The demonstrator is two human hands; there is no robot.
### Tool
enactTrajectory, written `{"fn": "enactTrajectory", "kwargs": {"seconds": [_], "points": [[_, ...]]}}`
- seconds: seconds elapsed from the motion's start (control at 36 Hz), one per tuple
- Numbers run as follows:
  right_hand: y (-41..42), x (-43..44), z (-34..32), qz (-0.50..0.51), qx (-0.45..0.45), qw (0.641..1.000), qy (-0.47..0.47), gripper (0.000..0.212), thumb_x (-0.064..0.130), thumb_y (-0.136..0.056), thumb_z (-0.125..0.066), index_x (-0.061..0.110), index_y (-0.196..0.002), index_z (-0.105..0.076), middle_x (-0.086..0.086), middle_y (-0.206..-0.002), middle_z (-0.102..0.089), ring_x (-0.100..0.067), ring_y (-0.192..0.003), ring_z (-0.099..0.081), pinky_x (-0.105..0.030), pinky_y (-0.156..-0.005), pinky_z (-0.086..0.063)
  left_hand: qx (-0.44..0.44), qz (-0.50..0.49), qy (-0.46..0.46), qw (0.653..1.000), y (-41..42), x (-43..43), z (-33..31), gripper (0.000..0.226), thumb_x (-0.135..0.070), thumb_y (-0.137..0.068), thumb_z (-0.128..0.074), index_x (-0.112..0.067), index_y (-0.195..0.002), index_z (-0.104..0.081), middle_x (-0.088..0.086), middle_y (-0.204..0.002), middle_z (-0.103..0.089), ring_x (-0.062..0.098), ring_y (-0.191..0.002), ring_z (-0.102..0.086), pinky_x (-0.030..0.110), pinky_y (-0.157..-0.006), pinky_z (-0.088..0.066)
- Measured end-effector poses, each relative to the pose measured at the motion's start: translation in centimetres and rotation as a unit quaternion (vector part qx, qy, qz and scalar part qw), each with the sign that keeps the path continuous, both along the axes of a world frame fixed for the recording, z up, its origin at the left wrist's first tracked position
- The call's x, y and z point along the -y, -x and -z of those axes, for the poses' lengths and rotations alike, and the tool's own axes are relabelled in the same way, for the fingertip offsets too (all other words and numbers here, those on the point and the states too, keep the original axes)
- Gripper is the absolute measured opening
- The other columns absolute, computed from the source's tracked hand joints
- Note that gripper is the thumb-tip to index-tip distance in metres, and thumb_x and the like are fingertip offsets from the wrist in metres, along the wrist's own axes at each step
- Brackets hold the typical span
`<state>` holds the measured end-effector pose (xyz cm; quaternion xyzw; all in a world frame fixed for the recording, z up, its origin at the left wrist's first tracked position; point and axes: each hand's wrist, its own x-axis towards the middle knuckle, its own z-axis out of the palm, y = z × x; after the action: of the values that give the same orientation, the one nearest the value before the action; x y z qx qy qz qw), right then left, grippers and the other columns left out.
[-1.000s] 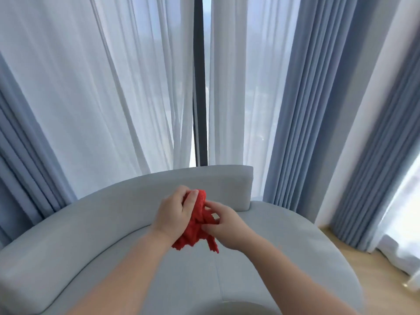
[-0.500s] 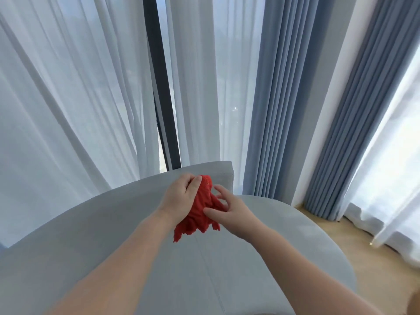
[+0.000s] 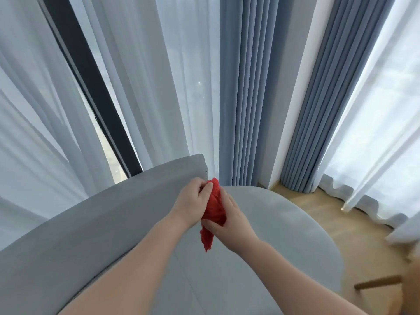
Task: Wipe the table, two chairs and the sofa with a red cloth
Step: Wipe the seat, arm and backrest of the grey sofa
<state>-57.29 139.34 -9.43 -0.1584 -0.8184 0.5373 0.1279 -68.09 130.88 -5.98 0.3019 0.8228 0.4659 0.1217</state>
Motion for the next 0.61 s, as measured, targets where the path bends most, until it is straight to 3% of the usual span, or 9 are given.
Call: {"fn": "enactTrajectory", "kwargs": {"seconds": [0.08, 0.19, 0.28, 0.33, 0.39, 0.44, 0.5, 0.61], "points": [[2.7, -3.2, 2.0, 0.007, -0.025, 0.999, 0.046, 0.074, 0.008, -0.089, -0.051, 0.047, -0.146, -0.024, 0.008, -0.116, -0.054, -0.01, -0.078, -0.068, -0.026, -0.069, -0.058, 0.02, -0.002, 0.016, 1.0, 2.0, -3.7, 1.7, 0.022, -0.032, -0.098, -0.048, -0.013, -0.09, -0.057, -0.001, -0.084, -0.062, 0.011, -0.078, -0.057, 0.015, -0.065, -0.042], [7.2, -8.6, 5.1, 0.014, -0.025, 0.992, 0.122, 0.077, -0.003, -0.087, -0.04, 0.052, -0.141, -0.032, -0.004, -0.107, -0.057, -0.021, -0.064, -0.066, -0.032, -0.056, -0.056, 0.037, -0.019, 0.027, 0.999, 5.6, -9.2, 4.3, 0.018, -0.032, -0.097, -0.05, -0.019, -0.085, -0.056, -0.004, -0.08, -0.061, 0.007, -0.073, -0.055, 0.013, -0.064, -0.042], [11.0, -13.4, 7.5, 0.031, -0.001, 0.988, 0.151, 0.056, -0.002, -0.087, -0.039, 0.037, -0.124, -0.052, -0.007, -0.105, -0.054, -0.022, -0.063, -0.066, -0.033, -0.055, -0.057, 0.027, -0.024, 0.063, 0.997, 9.0, -12.9, 6.6, 0.019, -0.032, -0.097, -0.049, -0.022, -0.082, -0.056, -0.001, -0.076, -0.062, 0.007, -0.069, -0.054, 0.02, -0.066, -0.044], [13.3, -16.2, 8.9, 0.035, 0.024, 0.983, 0.176, 0.049, -0.001, -0.085, -0.038, 0.036, -0.112, -0.054, -0.009, -0.097, -0.06, -0.023, -0.063, -0.067, -0.036, -0.056, -0.058, 0.001, -0.045, 0.094, 0.995, 11.6, -14.5, 8.4, 0.019, -0.03, -0.097, -0.049, -0.023, -0.081, -0.056, -0.006, -0.07, -0.059, 0.006, -0.064, -0.052, 0.024, -0.064, -0.043], [15.6, -18.8, 10.7, 0.04, 0.055, 0.978, 0.197, 0.051, 0.0, -0.085, -0.037, 0.039, -0.116, -0.052, -0.006, -0.088, -0.067, -0.022, -0.065, -0.068, -0.035, -0.059, -0.058, -0.026, -0.081, 0.129, 0.988, 14.3, -15.7, 10.4, 0.016, -0.027, -0.096, -0.049, -0.025, -0.081, -0.054, -0.011, -0.067, -0.054, 0.004, -0.061, -0.049, 0.024, -0.064, -0.039], [17.9, -20.7, 12.5, 0.047, 0.08, 0.973, 0.212, 0.053, 0.004, -0.086, -0.039, 0.041, -0.122, -0.046, -0.002, -0.087, -0.069, -0.019, -0.066, -0.069, -0.037, -0.064, -0.059, -0.047, -0.104, 0.175, 0.978, 17.0, -16.4, 12.2, 0.01, -0.026, -0.097, -0.048, -0.026, -0.093, -0.057, -0.01, -0.085, -0.058, 0.01, -0.08, -0.055, 0.024, -0.073, -0.037], [20.0, -22.3, 14.4, 0.056, 0.097, 0.968, 0.224, 0.054, 0.005, -0.086, -0.042, 0.04, -0.127, -0.04, 0.003, -0.089, -0.068, -0.014, -0.067, -0.069, -0.036, -0.067, -0.059, -0.065, -0.114, 0.235, 0.963, 19.8, -17.1, 14.2, 0.021, -0.025, -0.098, -0.046, -0.02, -0.114, -0.058, -0.005, -0.112, -0.059, 0.015, -0.107, -0.053, 0.023, -0.084, -0.034], [23.4, -24.5, 17.3, 0.058, 0.093, 0.962, 0.249, 0.043, 0.002, -0.086, -0.04, 0.037, -0.109, -0.047, 0.0, -0.084, -0.067, -0.017, -0.064, -0.067, -0.028, -0.057, -0.057, -0.113, -0.079, 0.325, 0.936, 25.3, -18.4, 18.5, 0.036, -0.022, -0.098, -0.045, -0.013, -0.132, -0.049, 0.003, -0.137, -0.05, 0.021, -0.126, -0.044, 0.031, -0.099, -0.034]]}}
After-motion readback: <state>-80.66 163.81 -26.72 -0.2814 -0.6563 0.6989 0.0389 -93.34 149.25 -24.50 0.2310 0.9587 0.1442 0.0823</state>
